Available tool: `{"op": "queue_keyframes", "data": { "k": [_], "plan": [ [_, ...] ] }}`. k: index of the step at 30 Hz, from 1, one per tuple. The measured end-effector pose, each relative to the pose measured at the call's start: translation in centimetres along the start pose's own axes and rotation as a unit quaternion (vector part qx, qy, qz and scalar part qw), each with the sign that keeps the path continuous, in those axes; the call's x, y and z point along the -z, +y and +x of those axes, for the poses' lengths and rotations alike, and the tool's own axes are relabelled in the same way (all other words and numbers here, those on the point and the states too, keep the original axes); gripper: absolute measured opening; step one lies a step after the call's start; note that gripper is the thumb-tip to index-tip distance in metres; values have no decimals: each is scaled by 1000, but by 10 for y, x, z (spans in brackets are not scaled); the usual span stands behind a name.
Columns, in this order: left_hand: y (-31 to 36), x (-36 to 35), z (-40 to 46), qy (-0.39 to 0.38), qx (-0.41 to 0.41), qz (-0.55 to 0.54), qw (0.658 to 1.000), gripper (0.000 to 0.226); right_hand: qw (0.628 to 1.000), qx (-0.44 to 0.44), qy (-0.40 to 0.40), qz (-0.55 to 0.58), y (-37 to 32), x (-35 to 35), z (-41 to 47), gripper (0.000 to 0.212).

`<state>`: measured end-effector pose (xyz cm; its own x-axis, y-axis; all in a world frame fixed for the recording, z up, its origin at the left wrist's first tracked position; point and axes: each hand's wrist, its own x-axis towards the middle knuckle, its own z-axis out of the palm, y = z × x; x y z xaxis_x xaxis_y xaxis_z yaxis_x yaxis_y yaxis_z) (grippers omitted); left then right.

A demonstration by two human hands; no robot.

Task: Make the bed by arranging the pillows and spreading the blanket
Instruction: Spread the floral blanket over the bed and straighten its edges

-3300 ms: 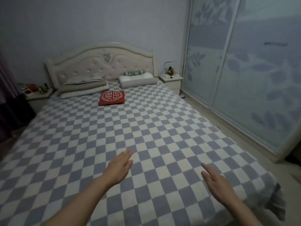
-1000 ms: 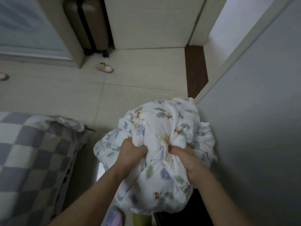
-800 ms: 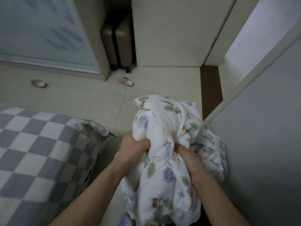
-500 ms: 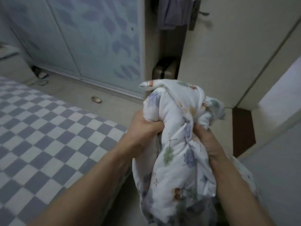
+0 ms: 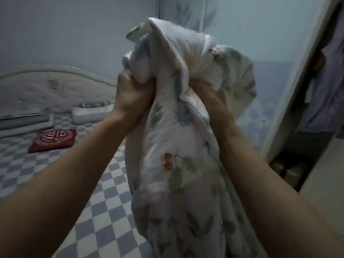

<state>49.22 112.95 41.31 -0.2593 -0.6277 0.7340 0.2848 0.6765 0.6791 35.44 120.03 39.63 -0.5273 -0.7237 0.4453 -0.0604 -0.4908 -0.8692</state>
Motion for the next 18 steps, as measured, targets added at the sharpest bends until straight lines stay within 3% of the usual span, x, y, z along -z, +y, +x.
{"op": "queue_keyframes", "data": {
  "k": [1, 3, 5, 6, 7, 9, 12, 14, 18],
  "plan": [
    [2, 22, 14, 14, 14, 52, 998, 19, 999, 17, 8, -29, 6, -23, 10, 21],
    [-29, 79, 38, 13, 56, 198, 978, 25, 991, -36, -34, -124, 27, -83, 21, 18],
    [-72, 125, 32, -2, 189, 299, 935, 83, 964, -148, -111, -190, 72, -109, 22, 23],
    [-96, 145, 18, -1, 257, 325, 910, 102, 945, -191, -133, -231, 98, -115, 20, 20],
    [-116, 161, 0, -7, 305, 351, 885, 107, 920, -225, -160, -278, 118, -113, 12, 12],
    [-159, 185, -40, -48, 373, 389, 841, 93, 888, -297, -186, -296, 159, -109, -7, 12],
    [-202, 197, -89, -96, 427, 379, 815, 64, 853, -385, -182, -301, 213, -87, -30, 47],
    [-223, 197, -117, -122, 464, 368, 796, 59, 834, -422, -171, -312, 243, -72, -40, 59],
    [-254, 180, -172, -195, 529, 330, 757, 58, 819, -448, -135, -331, 288, -33, -59, 51]
  ]
}}
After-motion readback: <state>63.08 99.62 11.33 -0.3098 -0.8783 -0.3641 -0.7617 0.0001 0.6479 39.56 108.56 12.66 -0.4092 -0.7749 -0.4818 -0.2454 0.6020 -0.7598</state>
